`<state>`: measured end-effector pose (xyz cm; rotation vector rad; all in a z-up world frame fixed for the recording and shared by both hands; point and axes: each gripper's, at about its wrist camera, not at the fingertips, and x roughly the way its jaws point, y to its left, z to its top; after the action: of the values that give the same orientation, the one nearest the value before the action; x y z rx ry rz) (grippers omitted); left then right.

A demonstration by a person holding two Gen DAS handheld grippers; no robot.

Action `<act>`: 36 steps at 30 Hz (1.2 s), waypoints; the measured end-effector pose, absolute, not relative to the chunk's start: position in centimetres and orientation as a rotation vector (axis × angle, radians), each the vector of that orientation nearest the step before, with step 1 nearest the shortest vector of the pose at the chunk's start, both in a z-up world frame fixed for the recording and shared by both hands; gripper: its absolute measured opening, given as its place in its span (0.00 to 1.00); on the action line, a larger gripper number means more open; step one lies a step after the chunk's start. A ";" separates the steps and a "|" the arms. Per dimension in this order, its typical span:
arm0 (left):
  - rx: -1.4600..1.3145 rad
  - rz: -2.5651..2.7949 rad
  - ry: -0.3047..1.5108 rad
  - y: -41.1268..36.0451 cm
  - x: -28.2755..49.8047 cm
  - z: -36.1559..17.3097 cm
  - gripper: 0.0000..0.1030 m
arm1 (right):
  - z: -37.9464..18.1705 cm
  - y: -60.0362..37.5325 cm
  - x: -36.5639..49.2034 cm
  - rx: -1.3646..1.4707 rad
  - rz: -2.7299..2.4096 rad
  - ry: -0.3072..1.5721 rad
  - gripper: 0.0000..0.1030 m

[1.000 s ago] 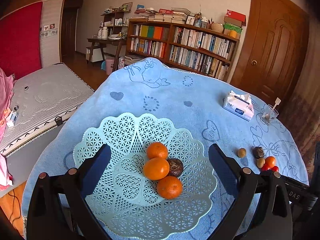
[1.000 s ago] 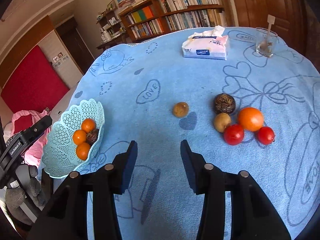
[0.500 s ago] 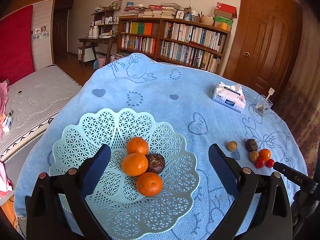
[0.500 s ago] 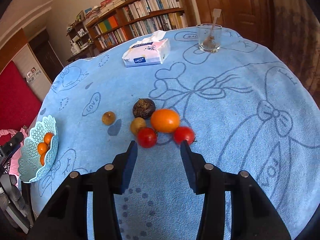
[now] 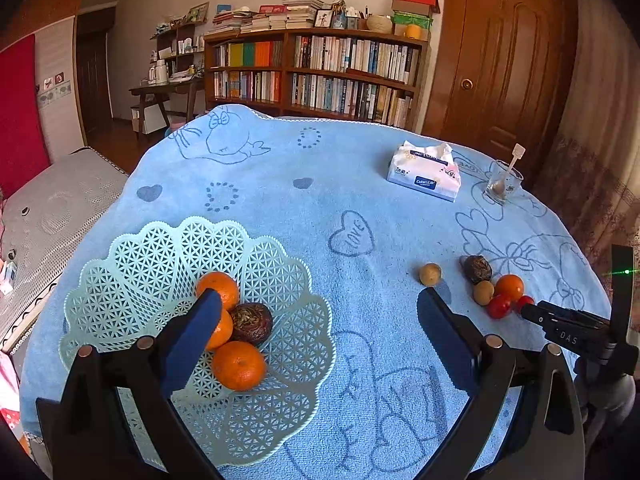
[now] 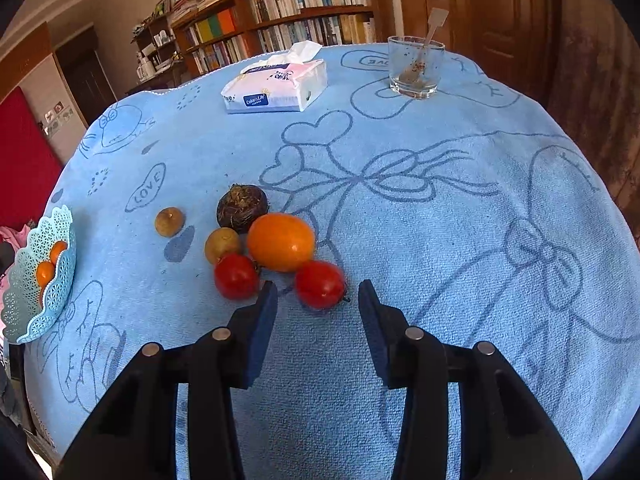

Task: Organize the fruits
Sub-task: 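Move the right tool back to the table and grasp a red tomato, then grasp another red tomato with the left tool while the right tool holds its tomato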

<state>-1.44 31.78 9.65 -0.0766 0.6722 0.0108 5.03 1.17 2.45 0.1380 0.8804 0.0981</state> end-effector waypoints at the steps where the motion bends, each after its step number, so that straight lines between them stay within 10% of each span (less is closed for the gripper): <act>1: -0.073 0.007 0.675 31.5 -1.3 9.6 0.96 | 2.3 1.2 5.4 0.132 0.097 0.886 0.39; 36: 0.110 -0.238 0.835 14.8 4.5 3.3 0.88 | 2.0 -3.0 3.8 0.204 0.118 0.824 0.27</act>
<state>4.46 14.83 3.28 0.1099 0.8349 -0.2380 3.80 -2.97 2.01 0.2039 0.8241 0.1181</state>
